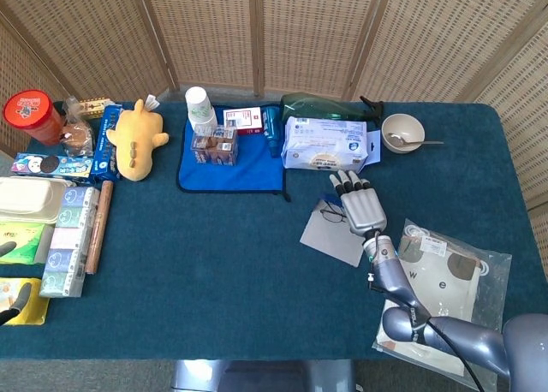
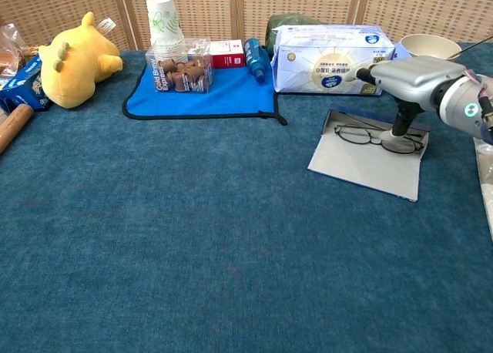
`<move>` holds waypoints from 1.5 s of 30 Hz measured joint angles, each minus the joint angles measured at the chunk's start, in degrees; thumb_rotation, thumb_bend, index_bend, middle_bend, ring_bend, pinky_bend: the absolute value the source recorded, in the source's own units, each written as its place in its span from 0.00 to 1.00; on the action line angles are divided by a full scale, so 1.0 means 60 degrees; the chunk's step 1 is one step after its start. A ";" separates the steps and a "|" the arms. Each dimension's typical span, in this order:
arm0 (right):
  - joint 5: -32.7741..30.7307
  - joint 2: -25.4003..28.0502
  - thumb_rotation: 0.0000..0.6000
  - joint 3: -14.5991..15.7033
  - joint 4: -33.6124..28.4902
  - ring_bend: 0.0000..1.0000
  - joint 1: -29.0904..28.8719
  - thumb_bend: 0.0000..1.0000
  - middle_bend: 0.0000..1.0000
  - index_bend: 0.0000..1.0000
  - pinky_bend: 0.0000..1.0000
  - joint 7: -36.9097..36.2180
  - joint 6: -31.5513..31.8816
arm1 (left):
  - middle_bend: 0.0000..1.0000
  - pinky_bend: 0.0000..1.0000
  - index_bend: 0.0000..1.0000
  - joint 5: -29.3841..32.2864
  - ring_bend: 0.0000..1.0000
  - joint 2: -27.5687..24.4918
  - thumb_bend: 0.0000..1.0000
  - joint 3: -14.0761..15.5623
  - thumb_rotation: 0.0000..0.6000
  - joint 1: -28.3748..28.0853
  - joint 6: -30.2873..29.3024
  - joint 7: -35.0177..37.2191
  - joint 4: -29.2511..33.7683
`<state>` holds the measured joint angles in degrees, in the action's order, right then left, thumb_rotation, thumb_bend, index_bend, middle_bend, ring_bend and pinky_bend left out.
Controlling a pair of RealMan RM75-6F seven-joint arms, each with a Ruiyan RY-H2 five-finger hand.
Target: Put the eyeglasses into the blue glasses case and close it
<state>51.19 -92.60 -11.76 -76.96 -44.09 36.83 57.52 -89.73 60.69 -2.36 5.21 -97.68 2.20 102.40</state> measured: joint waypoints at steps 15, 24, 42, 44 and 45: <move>0.0039 0.0234 1.00 -0.0190 -0.0608 0.02 -0.0182 0.25 0.03 0.00 0.20 0.0250 0.0331 | 0.12 0.00 0.22 -0.0003 0.00 0.0062 0.30 -0.0030 1.00 -0.0072 0.0074 -0.0019 -0.0002; -0.0209 -0.0110 1.00 -0.0253 0.0185 0.02 -0.0451 0.25 0.03 0.00 0.20 0.0172 -0.0053 | 0.12 0.00 0.22 0.0085 0.00 0.0029 0.30 -0.0036 1.00 -0.0038 0.0063 0.0009 -0.0042; -0.0216 -0.0350 1.00 -0.0214 0.0584 0.02 -0.0583 0.25 0.03 0.00 0.20 0.0041 -0.0147 | 0.12 0.00 0.22 0.0123 0.00 0.0043 0.30 -0.0044 1.00 -0.0020 0.0050 0.0069 -0.0123; -0.0138 -0.0291 1.00 -0.0210 0.0430 0.02 -0.0571 0.25 0.03 0.00 0.20 0.0045 -0.0062 | 0.12 0.00 0.22 0.0110 0.00 0.0049 0.30 -0.0043 1.00 -0.0024 0.0053 0.0075 -0.0125; -0.0082 -0.0245 1.00 -0.0202 0.0296 0.02 -0.0554 0.25 0.03 0.00 0.20 0.0052 0.0011 | 0.12 0.00 0.22 0.0100 0.00 0.0058 0.30 -0.0039 1.00 -0.0027 0.0058 0.0081 -0.0127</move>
<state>50.69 -94.07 -12.97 -75.18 -47.42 37.14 57.59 -89.13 61.04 -2.59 5.04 -97.33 2.69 101.64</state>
